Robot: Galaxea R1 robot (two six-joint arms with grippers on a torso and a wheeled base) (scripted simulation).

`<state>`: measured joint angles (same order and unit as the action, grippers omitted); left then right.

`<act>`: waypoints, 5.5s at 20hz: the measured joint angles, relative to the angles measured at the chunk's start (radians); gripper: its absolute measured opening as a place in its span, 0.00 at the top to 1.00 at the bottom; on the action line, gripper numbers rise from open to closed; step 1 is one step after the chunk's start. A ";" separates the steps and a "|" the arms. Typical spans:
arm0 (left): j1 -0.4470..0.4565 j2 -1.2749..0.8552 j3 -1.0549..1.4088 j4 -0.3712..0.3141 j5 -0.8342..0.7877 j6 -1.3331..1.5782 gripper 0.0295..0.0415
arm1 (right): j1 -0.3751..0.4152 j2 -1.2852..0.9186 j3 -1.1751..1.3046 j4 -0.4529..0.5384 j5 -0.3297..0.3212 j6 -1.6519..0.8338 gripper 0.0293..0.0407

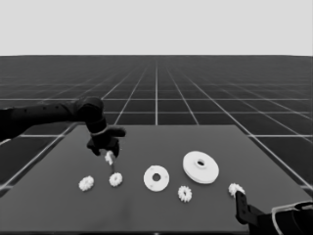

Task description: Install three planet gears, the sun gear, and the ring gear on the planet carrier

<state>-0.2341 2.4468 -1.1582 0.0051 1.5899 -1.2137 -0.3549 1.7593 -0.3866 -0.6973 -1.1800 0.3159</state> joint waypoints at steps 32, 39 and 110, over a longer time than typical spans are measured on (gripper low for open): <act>0.013 0.018 -0.084 -0.045 -0.008 -0.001 0.86 | 0.000 0.000 0.000 0.000 0.000 0.000 0.19; 0.008 0.463 -0.172 -0.054 -0.020 -0.356 0.86 | 0.000 0.000 0.000 0.000 0.000 0.000 0.19; 0.017 -0.331 -0.055 -0.035 -0.002 0.320 0.86 | 0.000 0.000 0.000 0.000 0.000 0.000 0.19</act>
<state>-0.2166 2.1157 -1.2134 -0.0299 1.5883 -0.8935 -0.3547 1.7592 -0.3868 -0.6977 -1.1801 0.3159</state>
